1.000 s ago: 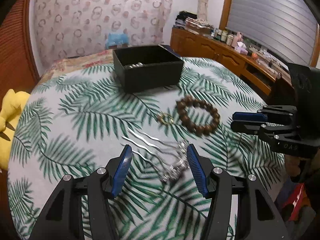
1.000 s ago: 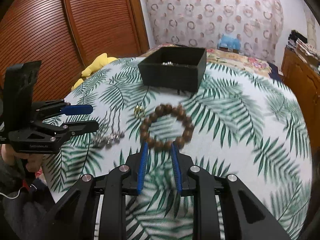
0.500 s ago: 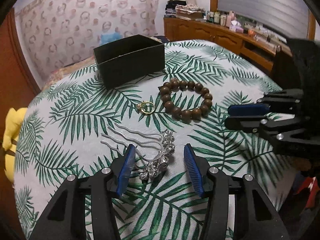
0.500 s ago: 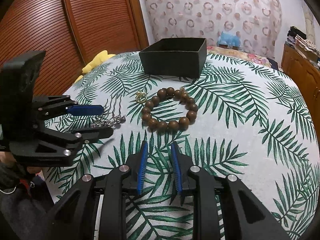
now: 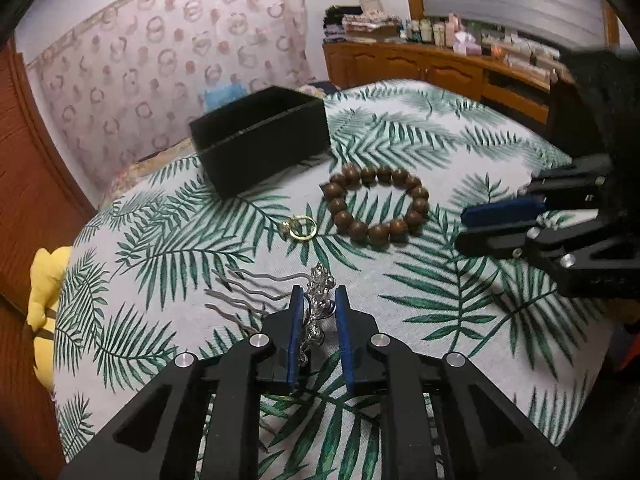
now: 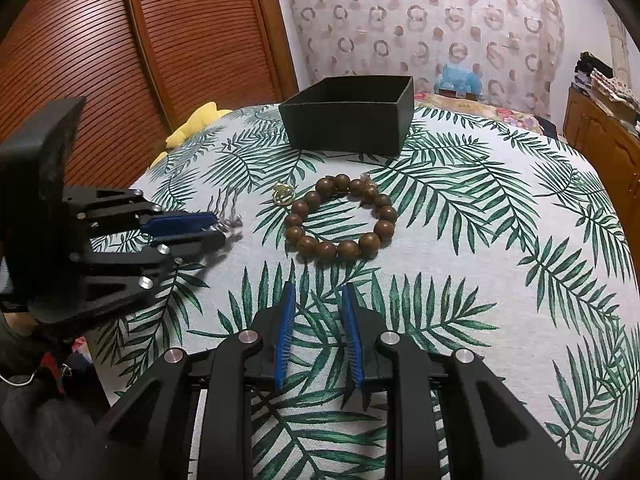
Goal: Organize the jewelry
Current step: 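Grasp the brown bead bracelet with the right tool while the left tool holds the pin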
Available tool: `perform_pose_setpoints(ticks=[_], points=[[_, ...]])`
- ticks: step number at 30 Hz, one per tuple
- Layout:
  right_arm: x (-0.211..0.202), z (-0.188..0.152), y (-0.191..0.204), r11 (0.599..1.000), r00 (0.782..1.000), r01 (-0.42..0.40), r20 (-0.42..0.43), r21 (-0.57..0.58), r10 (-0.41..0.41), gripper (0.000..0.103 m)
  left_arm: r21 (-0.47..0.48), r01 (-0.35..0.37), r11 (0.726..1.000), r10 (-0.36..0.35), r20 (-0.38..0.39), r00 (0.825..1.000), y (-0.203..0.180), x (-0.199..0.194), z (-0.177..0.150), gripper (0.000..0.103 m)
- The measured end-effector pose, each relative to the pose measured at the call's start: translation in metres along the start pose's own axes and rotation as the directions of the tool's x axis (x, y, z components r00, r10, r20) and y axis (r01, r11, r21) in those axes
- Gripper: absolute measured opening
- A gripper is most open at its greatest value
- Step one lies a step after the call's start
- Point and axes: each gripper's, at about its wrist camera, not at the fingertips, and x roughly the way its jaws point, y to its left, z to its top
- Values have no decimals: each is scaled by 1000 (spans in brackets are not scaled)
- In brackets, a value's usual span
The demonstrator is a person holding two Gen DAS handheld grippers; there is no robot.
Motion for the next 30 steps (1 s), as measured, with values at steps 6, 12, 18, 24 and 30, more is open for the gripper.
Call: perform_pose_setpoints(ticks=[6,12,18,24,30], points=[[1,3,2,1000,1000,24,-9,-17,-24,26,-87,34,996,-26,87,996,20,-28,8,10],[3,19,10,999,1000,10,-3,-49,-10,26,-104,66,992,-50,146,988,27,-45,16,8],[17,41,19,995,1000,9,-21,-102,-11,26,-135,73,988,-47,188,981,36,-52,23,8],[43,49,21,992,997,3,-79,-126,-13,26,-156,63,986,-30,206,978,48,-56,26,8],[55,52,26,987,994,20,-101,-159,-37,26,-167,57,984,-21,210,977,55,-55,26,8]])
